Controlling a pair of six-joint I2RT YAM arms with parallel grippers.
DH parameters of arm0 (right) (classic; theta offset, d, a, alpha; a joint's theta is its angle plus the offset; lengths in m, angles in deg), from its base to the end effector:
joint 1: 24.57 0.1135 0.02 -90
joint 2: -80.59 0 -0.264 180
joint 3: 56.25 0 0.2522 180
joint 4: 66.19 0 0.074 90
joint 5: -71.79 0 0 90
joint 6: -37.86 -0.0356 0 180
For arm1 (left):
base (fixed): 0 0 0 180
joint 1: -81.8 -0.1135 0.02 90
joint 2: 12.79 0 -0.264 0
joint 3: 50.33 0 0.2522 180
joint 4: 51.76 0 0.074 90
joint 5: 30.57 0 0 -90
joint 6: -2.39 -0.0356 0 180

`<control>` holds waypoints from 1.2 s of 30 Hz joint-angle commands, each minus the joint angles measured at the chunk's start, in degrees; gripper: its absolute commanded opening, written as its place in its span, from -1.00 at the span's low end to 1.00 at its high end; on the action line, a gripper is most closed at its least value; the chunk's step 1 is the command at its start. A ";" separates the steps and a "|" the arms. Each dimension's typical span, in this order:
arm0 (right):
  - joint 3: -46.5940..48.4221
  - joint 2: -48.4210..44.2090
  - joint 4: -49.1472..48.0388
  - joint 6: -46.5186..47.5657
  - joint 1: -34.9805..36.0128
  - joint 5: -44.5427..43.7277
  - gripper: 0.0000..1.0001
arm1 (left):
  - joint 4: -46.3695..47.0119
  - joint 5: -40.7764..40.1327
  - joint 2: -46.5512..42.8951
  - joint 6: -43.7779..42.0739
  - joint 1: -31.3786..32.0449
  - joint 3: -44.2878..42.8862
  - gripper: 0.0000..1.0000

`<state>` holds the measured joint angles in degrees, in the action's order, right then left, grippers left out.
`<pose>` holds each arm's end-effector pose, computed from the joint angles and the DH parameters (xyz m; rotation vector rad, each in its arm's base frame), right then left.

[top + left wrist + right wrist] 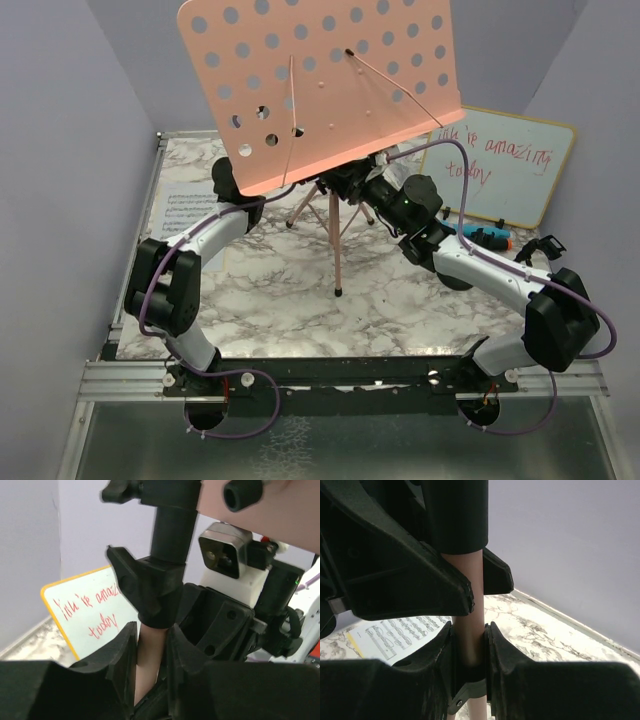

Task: Pack up the instrument practice props
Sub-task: Close the music stand at the center of the board.

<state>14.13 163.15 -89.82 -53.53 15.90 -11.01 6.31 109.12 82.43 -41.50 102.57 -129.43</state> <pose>0.2554 0.2237 0.3438 -0.5711 1.2864 0.6955 0.3255 -0.1525 0.3712 0.6809 1.0319 -1.3913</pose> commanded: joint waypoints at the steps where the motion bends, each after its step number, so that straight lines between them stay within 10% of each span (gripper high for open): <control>1: -2.62 3.22 14.04 -1.00 0.75 2.54 -0.99 | -2.37 1.44 0.17 -3.37 0.31 -2.41 -0.65; 5: -1.75 2.47 13.79 -0.65 0.75 1.04 -0.67 | -5.30 1.21 -0.85 -6.60 0.32 -2.29 -1.00; 15: -1.50 -3.89 16.99 -5.34 0.75 -3.79 0.22 | -12.65 -2.58 -4.43 -15.37 0.32 0.39 -1.00; 27: -11.21 -12.69 21.59 -10.82 0.82 -3.20 0.30 | -14.69 -3.67 -4.44 -17.07 0.29 0.71 -1.00; 36: -16.54 -10.34 17.50 -15.22 0.93 -1.60 0.01 | -15.15 -3.99 -4.52 -17.37 0.41 0.66 -1.00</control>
<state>-1.76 151.74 -70.67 -66.42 16.36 -14.03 -5.19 107.75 79.02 -57.30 103.42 -129.94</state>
